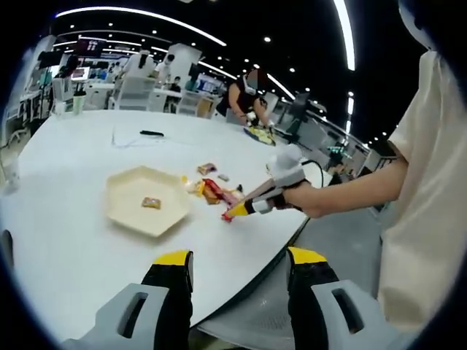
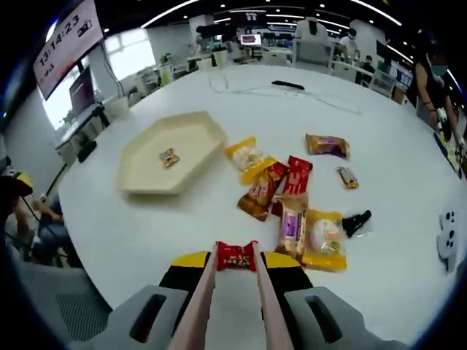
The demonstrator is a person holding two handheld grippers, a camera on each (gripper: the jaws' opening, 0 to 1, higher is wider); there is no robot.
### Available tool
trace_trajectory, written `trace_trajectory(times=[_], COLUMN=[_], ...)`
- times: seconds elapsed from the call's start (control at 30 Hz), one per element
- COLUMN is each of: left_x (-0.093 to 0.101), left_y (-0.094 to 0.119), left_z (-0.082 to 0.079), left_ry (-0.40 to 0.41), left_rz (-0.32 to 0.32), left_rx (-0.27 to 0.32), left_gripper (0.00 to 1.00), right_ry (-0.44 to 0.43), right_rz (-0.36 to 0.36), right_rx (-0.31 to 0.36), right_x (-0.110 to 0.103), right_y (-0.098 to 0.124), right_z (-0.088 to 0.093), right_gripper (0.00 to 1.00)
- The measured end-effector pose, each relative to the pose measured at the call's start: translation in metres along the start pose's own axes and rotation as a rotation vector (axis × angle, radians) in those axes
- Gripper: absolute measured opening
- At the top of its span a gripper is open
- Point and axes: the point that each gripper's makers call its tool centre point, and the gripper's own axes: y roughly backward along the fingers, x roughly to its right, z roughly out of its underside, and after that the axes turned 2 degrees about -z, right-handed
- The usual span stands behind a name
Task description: Place the target food into the container with the food tongs after gripping and lifting it, then release it inside without dropping or visibly crushing the food.
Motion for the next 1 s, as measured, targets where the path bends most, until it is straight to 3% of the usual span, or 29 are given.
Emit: trace_trajectory(times=[1.0], left_x=[-0.0044], left_y=[0.0018], left_z=[0.0006], left_ry=[0.016], left_rz=[-0.009], left_rx=[0.005], left_gripper=[0.50], right_ry=[0.053], right_rz=[-0.002], right_rx=[-0.009], right_x=[-0.0006], right_y=[-0.0057], right_z=[0.0050], right_gripper=[0.23])
